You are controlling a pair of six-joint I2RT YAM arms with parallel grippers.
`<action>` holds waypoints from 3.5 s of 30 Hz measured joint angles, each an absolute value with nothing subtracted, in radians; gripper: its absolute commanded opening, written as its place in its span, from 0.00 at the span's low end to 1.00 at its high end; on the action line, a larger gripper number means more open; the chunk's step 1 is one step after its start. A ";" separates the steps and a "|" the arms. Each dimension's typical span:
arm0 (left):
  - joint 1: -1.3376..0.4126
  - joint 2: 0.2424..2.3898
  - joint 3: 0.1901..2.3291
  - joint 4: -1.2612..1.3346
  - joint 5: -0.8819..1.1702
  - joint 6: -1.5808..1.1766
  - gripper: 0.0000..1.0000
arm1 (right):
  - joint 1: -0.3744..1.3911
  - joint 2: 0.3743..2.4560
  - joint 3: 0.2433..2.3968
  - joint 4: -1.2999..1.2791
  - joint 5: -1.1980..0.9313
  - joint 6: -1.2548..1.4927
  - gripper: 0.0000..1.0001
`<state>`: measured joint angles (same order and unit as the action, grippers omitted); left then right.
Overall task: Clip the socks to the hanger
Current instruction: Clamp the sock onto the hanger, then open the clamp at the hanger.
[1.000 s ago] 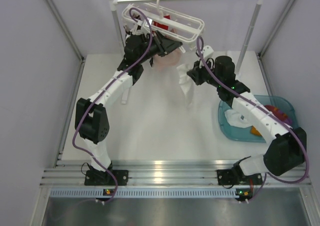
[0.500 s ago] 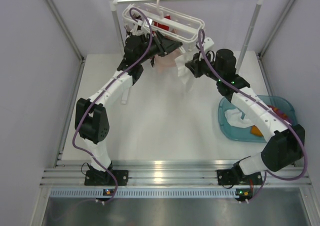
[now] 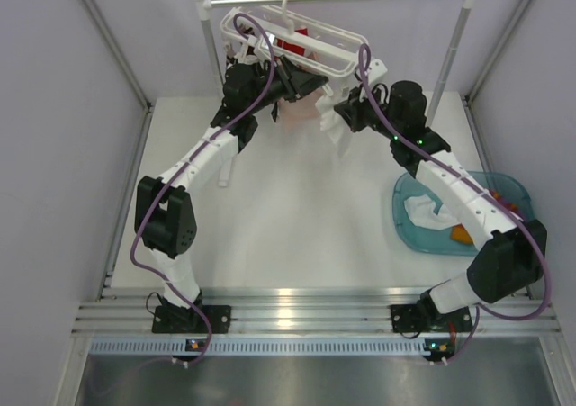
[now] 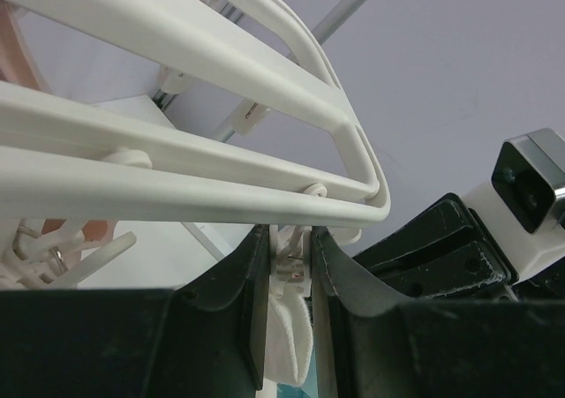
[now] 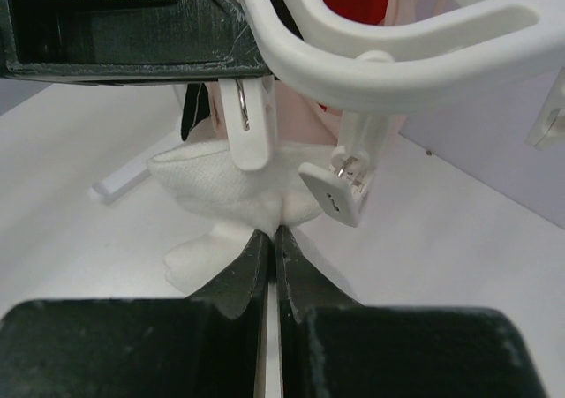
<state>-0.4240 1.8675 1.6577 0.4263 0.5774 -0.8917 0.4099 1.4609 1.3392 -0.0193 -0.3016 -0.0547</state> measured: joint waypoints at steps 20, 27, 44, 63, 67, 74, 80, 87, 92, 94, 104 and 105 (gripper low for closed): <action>-0.424 1.872 1.660 0.417 0.580 -0.888 0.02 | 0.405 1.496 1.398 -0.015 -0.278 -0.070 0.00; -0.424 1.875 1.667 0.411 0.580 -0.888 0.29 | 0.410 1.513 1.424 -0.020 -0.281 -0.070 0.00; -0.425 1.875 1.674 0.396 0.573 -0.893 0.90 | 0.410 1.513 1.429 -0.019 -0.281 -0.070 0.00; -0.419 1.715 1.552 0.350 0.513 -0.749 0.83 | 0.410 1.512 1.429 -0.017 -0.332 -0.029 0.00; -0.419 1.638 1.536 0.297 0.481 -0.659 0.82 | 0.412 1.509 1.426 -0.015 -0.346 -0.021 0.00; -0.429 1.553 1.551 0.234 0.438 -0.455 0.88 | 0.427 1.493 1.414 -0.008 -0.373 -0.003 0.00; -0.437 1.570 1.617 0.153 0.566 -0.059 0.82 | 0.442 1.491 1.414 -0.008 -0.393 0.015 0.00; -0.441 1.591 1.610 0.174 0.633 0.313 0.77 | 0.451 1.485 1.414 -0.009 -0.403 0.030 0.00; -0.448 1.620 1.600 0.234 0.640 0.443 0.73 | 0.464 1.485 1.414 -0.014 -0.406 0.031 0.00; -0.454 1.629 1.598 0.252 0.639 0.476 0.73 | 0.471 1.485 1.414 -0.015 -0.406 0.033 0.00; -0.511 1.646 1.568 0.357 0.581 0.568 0.69 | 0.492 1.485 1.414 -0.015 -0.407 0.039 0.00; -0.517 1.648 1.567 0.361 0.573 0.578 0.61 | 0.493 1.485 1.414 -0.015 -0.406 0.040 0.00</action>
<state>-0.5167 1.6478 1.5665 0.3611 0.5728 0.5781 0.4927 1.4853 1.4136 -0.0151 -0.4065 0.0402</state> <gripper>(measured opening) 0.703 0.010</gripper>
